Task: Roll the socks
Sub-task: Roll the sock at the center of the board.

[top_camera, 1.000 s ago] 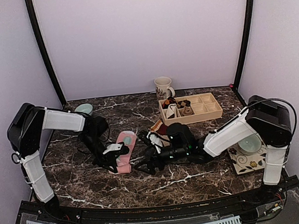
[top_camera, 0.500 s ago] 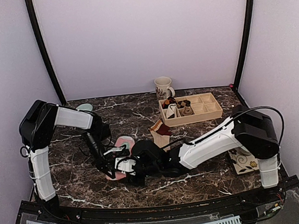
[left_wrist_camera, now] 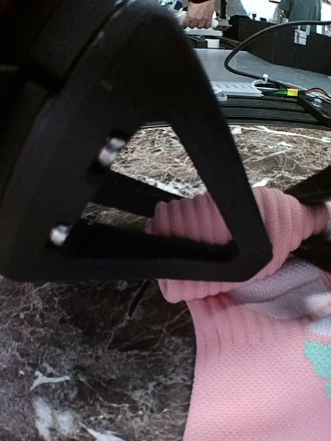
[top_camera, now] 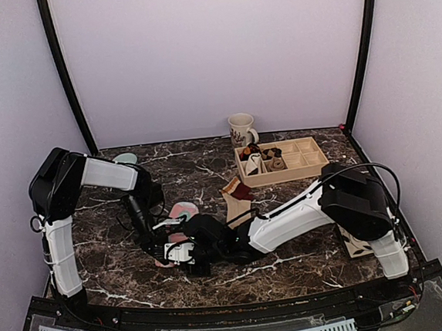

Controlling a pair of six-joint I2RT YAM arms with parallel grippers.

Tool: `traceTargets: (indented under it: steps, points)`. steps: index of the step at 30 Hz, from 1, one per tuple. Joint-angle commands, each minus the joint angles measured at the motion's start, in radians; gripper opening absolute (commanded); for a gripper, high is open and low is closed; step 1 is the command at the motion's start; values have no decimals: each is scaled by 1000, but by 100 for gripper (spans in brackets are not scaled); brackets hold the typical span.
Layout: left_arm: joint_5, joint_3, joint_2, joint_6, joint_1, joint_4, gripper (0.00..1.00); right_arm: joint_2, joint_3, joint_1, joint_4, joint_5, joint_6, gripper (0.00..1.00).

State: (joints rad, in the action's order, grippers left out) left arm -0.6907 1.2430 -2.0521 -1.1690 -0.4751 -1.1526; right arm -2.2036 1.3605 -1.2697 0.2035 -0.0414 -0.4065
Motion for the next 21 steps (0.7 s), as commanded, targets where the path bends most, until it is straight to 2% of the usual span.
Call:
traceTargets:
  steps: [1,8,10,12,13,18,21]
  points:
    - [45,10,-7,17,-1,24,21,-36,29,-5,-24,-10,18,23]
    - [68,-11,23,39,1,75,27,-35,4,-5,-18,-54,91,15]
    - [70,-13,48,58,15,101,38,-43,9,-3,-33,-73,124,14]
    - [73,-28,103,79,44,151,61,-47,1,4,-33,-106,177,14]
    - [69,-43,144,78,66,187,64,-49,-4,11,-29,-128,206,14]
    - [85,-163,368,52,184,317,67,-73,2,69,-57,-261,352,13]
    - [99,-265,477,12,205,349,65,-76,8,101,-64,-333,410,13]
